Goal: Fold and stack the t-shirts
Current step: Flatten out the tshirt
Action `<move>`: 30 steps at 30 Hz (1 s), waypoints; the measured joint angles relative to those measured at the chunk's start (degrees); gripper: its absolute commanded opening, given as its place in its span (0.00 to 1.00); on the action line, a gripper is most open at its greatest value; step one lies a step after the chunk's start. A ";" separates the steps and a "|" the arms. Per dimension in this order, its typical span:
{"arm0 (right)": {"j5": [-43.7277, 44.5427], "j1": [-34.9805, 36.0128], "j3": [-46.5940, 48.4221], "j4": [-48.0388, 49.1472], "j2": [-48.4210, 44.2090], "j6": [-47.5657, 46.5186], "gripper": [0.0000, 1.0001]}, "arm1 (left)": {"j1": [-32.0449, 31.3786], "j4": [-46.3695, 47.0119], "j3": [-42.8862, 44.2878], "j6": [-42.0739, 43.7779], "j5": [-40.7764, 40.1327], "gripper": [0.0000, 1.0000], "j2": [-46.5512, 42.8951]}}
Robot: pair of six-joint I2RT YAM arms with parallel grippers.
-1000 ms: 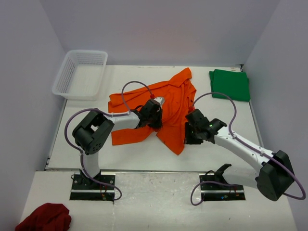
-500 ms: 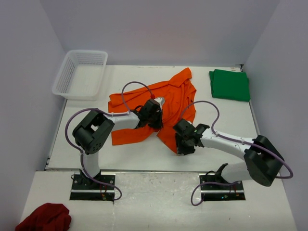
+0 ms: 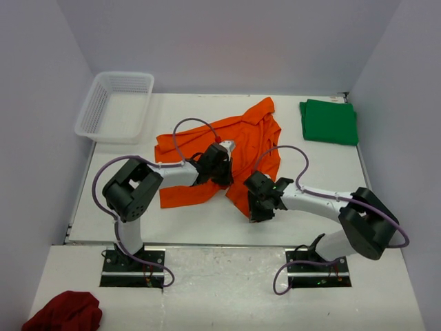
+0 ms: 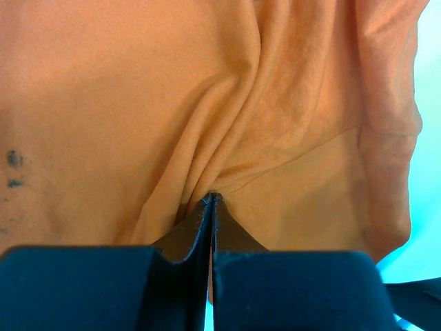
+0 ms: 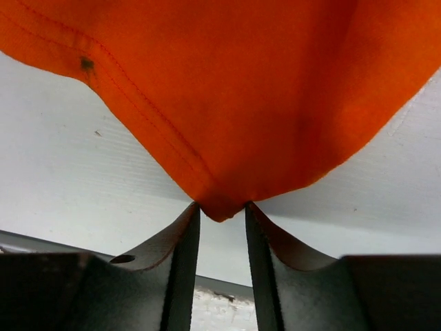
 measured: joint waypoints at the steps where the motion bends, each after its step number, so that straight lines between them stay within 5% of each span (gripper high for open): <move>1: 0.00 0.00 -0.02 0.28 0.07 0.26 0.31 | 0.00 0.00 -0.11 0.00 0.11 0.00 -0.13; 8: 0.07 0.02 -0.42 1.38 0.37 1.66 0.04 | 0.00 0.09 -0.42 0.00 0.35 0.00 -0.28; 21: 5.97 1.55 -2.54 -3.67 -7.56 5.79 0.00 | 0.00 -0.09 -0.48 0.13 0.28 0.00 -0.46; 24: 7.56 1.62 -2.54 -5.88 -11.13 6.27 0.00 | -0.35 -1.66 -0.55 0.94 -0.48 0.17 -1.25; 26: 8.22 1.62 -2.54 -7.08 -13.40 6.49 0.00 | -1.46 -4.48 -0.61 1.73 -2.43 0.35 -2.89; 27: 8.76 1.62 -2.54 -7.78 -14.38 6.75 0.00 | -2.12 -5.75 -0.68 1.99 -3.23 0.52 -3.82; 30: 9.35 1.62 -2.54 -10.05 -16.28 7.32 0.00 | -4.22 -9.11 -1.84 2.56 -5.81 0.76 -8.76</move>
